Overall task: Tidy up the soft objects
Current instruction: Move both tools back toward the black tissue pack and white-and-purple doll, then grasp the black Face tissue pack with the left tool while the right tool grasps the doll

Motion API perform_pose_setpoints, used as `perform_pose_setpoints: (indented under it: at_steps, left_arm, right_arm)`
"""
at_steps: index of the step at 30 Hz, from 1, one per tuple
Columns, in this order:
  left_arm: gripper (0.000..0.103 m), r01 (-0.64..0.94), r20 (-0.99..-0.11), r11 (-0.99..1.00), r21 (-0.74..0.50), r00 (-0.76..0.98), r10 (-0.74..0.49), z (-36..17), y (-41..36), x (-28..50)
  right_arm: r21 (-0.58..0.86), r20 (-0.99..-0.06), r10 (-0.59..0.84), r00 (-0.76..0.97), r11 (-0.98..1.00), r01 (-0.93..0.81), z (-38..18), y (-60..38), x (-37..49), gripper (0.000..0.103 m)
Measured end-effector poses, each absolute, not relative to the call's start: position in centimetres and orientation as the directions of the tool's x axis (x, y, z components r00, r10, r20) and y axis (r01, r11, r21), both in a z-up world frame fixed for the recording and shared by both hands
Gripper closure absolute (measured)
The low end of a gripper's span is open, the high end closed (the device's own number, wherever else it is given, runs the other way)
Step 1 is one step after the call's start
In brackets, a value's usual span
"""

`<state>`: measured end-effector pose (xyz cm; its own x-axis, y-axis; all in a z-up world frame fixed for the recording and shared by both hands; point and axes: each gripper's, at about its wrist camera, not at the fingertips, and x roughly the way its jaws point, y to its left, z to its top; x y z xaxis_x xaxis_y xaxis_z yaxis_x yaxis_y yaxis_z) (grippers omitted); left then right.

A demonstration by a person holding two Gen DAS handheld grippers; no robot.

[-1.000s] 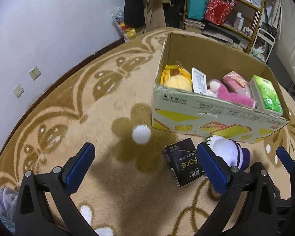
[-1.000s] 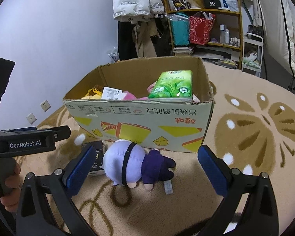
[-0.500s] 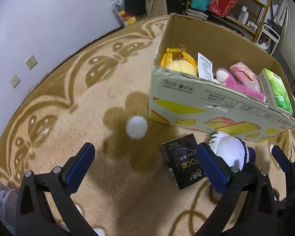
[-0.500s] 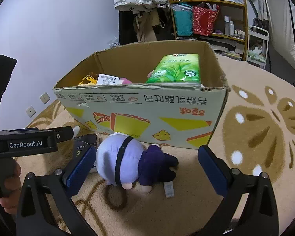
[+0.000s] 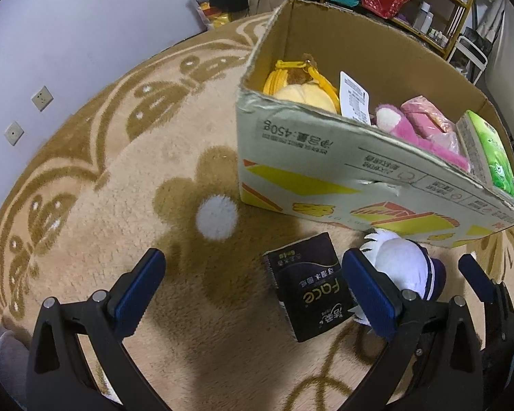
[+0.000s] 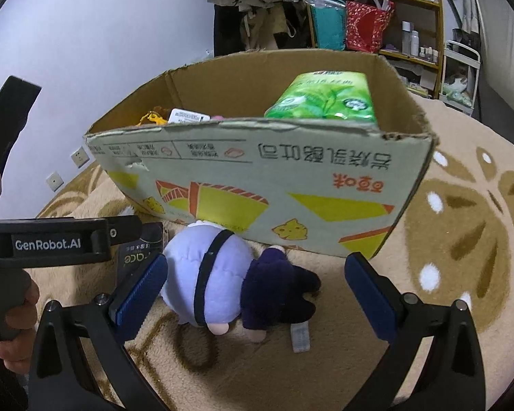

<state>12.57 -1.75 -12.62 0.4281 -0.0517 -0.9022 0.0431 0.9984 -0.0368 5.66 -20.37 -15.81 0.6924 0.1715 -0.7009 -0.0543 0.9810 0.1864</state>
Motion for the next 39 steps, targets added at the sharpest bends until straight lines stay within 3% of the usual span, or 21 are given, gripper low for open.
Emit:
perform_pose_setpoints:
  at_steps: [39]
  left_arm:
    - [0.001,0.05,-0.947,0.999,0.011,0.321,-0.006,-17.3,-3.7,14.9]
  right_arm:
    - [0.244,-0.75,0.263,0.607,0.963,-0.116,-18.3,-19.1,6.9,0.0]
